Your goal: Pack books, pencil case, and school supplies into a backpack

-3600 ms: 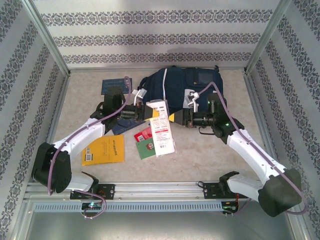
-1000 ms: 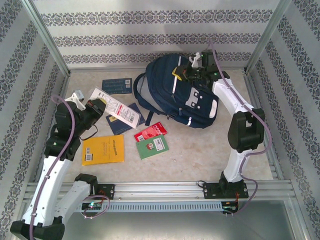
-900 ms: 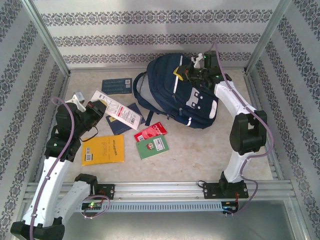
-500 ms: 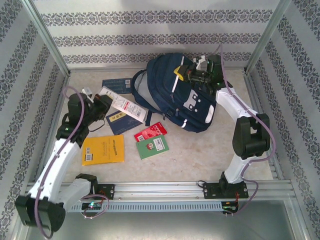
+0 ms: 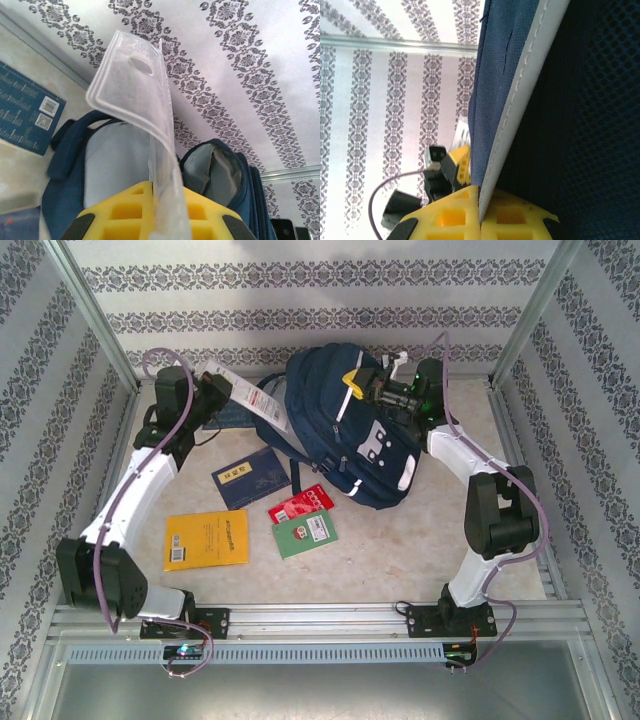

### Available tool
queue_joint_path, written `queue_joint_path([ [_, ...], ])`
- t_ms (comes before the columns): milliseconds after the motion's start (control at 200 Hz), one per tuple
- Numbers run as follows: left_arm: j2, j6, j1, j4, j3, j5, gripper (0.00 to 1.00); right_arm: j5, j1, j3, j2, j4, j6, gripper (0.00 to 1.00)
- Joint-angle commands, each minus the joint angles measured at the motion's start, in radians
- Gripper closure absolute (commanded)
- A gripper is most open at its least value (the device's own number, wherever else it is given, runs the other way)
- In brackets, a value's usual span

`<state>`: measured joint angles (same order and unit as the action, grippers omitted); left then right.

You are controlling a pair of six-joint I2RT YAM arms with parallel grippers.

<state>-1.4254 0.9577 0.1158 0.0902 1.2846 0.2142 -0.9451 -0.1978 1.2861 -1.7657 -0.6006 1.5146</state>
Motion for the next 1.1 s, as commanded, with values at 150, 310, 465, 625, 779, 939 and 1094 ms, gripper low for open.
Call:
queue_joint_path([
  [150, -0.185, 0.175, 0.002, -0.393, -0.085, 0.252, 1.0, -0.055, -0.021, -0.014, 0.073, -0.411, 0.09, 1.0],
  [310, -0.189, 0.239, 0.095, -0.557, -0.173, 0.257, 1.0, -0.014, -0.013, 0.018, 0.057, -0.472, 0.138, 1.0],
  [465, -0.201, 0.171, 0.216, -0.558, -0.186, 0.168, 1.0, 0.011, -0.023, 0.091, -0.022, -0.61, 0.255, 1.0],
  [625, -0.291, 0.19, 0.3, -0.611, -0.169, 0.112, 1.0, 0.021, -0.028, 0.122, -0.062, -0.638, 0.275, 1.0],
  [779, -0.423, 0.207, 0.404, -0.63, -0.078, 0.127, 1.0, 0.028, -0.013, 0.179, -0.128, -0.686, 0.332, 1.0],
  [939, -0.504, 0.209, 0.449, -0.55, 0.008, 0.196, 0.4, 0.04, 0.035, 0.209, -0.155, -0.688, 0.324, 1.0],
  [1094, -0.417, 0.07, 0.446, -0.387, 0.044, 0.162, 0.2, 0.086, 0.11, 0.127, -0.08, -0.622, 0.215, 1.0],
])
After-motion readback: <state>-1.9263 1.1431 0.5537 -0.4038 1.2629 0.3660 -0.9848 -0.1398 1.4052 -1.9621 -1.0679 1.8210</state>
